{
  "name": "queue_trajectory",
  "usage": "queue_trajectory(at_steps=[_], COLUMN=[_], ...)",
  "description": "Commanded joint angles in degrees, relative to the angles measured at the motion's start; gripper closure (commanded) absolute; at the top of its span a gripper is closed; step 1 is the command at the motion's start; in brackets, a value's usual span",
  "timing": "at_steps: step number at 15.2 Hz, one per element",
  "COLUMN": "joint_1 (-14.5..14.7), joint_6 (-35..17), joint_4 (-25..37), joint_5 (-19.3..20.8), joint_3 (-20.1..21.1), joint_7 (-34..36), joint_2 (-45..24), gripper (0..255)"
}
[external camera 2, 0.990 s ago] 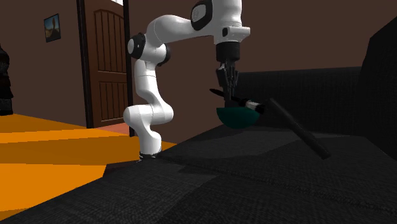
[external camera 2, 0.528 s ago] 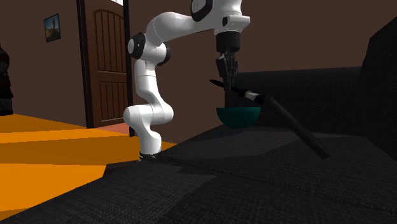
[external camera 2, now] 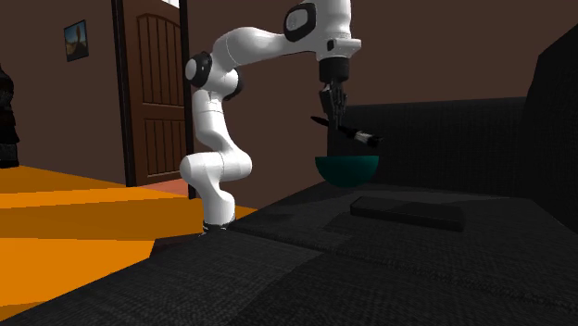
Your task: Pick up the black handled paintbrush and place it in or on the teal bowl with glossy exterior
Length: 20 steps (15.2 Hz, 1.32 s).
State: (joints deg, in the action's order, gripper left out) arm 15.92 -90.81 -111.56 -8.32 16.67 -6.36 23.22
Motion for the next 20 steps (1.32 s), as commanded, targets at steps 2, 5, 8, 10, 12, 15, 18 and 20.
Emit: queue_trajectory(at_steps=[2, 5, 8, 10, 12, 15, 18, 20], joint_1=[1.5, 2.9, 4.3, 5.0, 5.1, 5.3, 5.5, 5.6], joint_6=[0.3, 0.8, 1.2, 0.6, -0.8, -3.0, -5.2, -6.7], joint_4=[-0.9, -1.7, -2.0, -2.8, -4.7, -7.4, -10.0, -11.7], joint_5=[-1.4, -2.9, -4.4, -5.3, -5.5, -5.8, -6.2, -6.4], joint_3=[2.7, 5.3, 8.0, 9.4, 9.6, 9.8, 10.1, 10.3], joint_7=[4.0, 7.6, 11.4, 13.3, 13.1, 12.8, 12.6, 12.5], joint_2=[1.7, 3.5, 4.8, 5.5, 5.9, 6.4, 6.9, 7.1], gripper=[255, 255, 255, 255, 255, 255, 255, 255])
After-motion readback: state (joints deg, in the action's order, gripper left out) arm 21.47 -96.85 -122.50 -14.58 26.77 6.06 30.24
